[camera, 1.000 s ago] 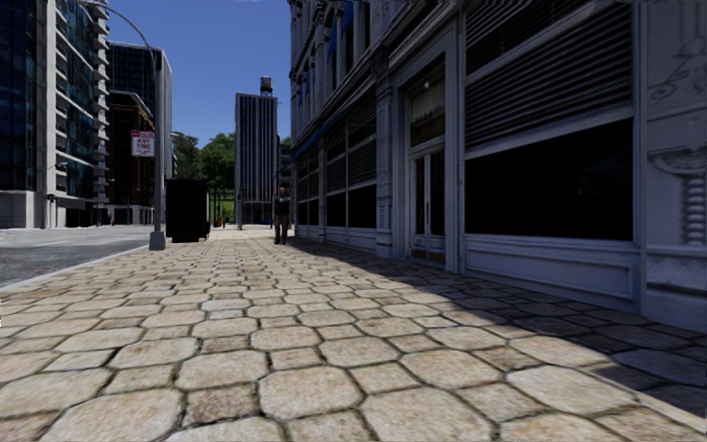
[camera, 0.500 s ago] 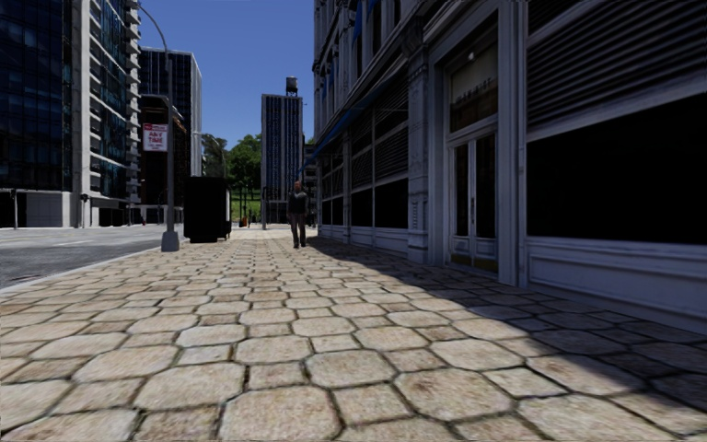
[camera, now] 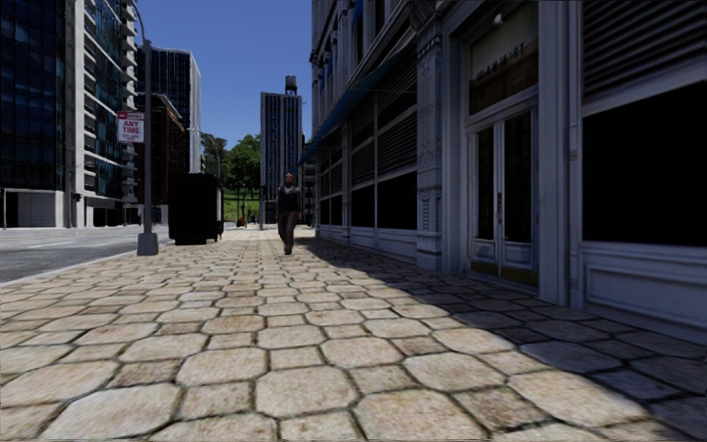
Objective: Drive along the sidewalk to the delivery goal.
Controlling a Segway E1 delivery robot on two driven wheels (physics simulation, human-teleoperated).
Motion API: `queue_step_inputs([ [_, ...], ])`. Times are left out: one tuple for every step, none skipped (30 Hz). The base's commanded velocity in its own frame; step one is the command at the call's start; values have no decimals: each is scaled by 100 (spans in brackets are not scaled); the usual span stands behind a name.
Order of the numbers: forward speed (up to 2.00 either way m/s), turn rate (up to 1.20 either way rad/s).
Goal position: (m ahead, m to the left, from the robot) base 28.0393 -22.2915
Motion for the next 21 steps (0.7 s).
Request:
queue_step_inputs([
  [192,0],
  [192,0],
  [192,0],
  [191,0],
  [191,0],
  [191,0],
  [191,0],
  [191,0],
  [191,0],
  [191,0],
  [191,0],
  [191,0],
  [191,0],
  [191,0],
  [191,0],
  [191,0],
  [191,0],
  [191,0],
  [191,0],
  [191,0],
  [190,0],
])
